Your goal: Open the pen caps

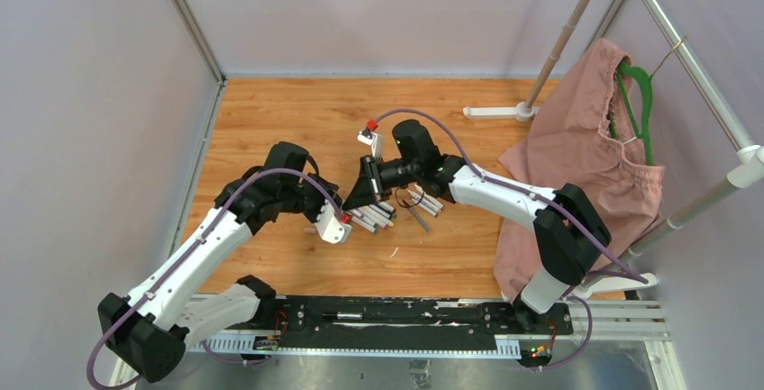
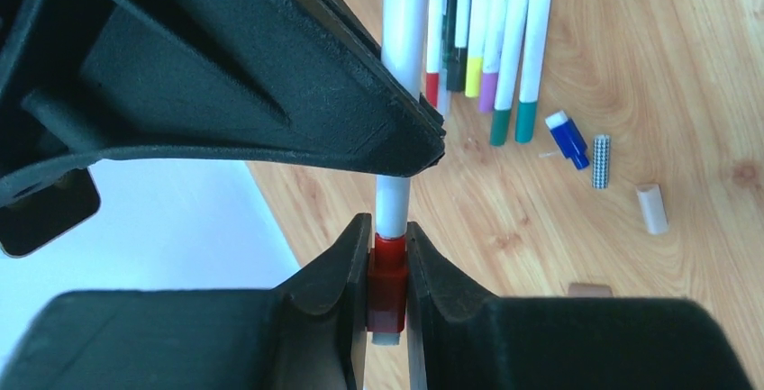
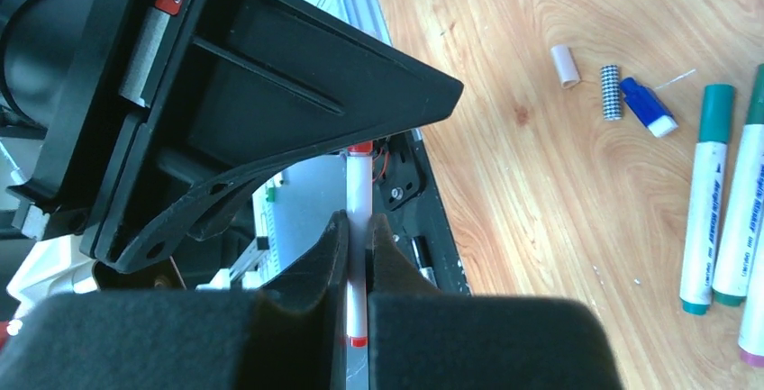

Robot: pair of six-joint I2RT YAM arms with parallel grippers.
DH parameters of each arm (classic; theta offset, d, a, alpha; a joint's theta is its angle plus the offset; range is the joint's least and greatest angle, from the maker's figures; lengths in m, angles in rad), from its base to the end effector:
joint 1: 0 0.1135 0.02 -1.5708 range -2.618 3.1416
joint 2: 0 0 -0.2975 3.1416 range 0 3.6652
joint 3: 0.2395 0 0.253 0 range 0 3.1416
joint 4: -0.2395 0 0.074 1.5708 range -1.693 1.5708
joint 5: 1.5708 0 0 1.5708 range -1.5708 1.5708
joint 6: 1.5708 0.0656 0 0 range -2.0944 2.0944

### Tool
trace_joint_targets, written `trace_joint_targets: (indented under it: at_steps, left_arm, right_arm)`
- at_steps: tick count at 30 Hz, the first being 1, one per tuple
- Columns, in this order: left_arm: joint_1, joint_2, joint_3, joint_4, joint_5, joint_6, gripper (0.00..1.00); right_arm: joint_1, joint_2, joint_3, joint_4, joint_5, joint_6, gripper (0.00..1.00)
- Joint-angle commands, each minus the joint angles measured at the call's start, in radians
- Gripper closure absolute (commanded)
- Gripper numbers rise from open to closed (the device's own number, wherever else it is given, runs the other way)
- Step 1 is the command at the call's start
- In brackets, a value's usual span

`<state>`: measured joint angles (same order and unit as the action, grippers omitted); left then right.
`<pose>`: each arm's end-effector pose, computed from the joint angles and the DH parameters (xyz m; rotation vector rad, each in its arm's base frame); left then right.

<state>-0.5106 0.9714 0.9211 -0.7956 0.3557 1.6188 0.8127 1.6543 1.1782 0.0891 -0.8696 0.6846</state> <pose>0.1550 -0.1130 0.3053 2.1292 0.9973 0.1095 0.2376 0.3238 0.3068 -0.8201 2.1353 1.7421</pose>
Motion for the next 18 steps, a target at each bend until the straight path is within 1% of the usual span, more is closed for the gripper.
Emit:
trace_joint_targets:
  at_steps: [1,7,10,12,13,18]
  left_arm:
    - [0.036,0.022,0.012,0.085,-0.181,-0.015,1.00]
    - [0.055,0.055,0.016,0.053,-0.211,0.016,1.00]
    - [0.063,0.073,0.018,0.032,-0.212,0.002,1.00]
    - [0.063,0.085,0.007,0.010,-0.203,-0.015,1.00]
    - [0.063,0.092,-0.006,-0.001,-0.203,-0.025,1.00]
    - [0.063,0.174,-0.059,-0.036,-0.273,-0.076,1.00]
  right_arm:
    - [-0.012,-0.072,-0.129,-0.139,-0.060,-0.011,1.00]
    - [-0.016,-0.142,-0.191,-0.237,-0.043,-0.072,1.00]
    - [-0.024,-0.178,-0.202,-0.293,0.019,-0.132,1.00]
    - [-0.039,-0.195,-0.168,-0.416,0.164,-0.237,1.00]
    - [-0.049,-0.205,-0.161,-0.450,0.251,-0.272,1.00]
    - [-0.061,-0.218,-0.186,-0.459,0.635,-0.396,1.00]
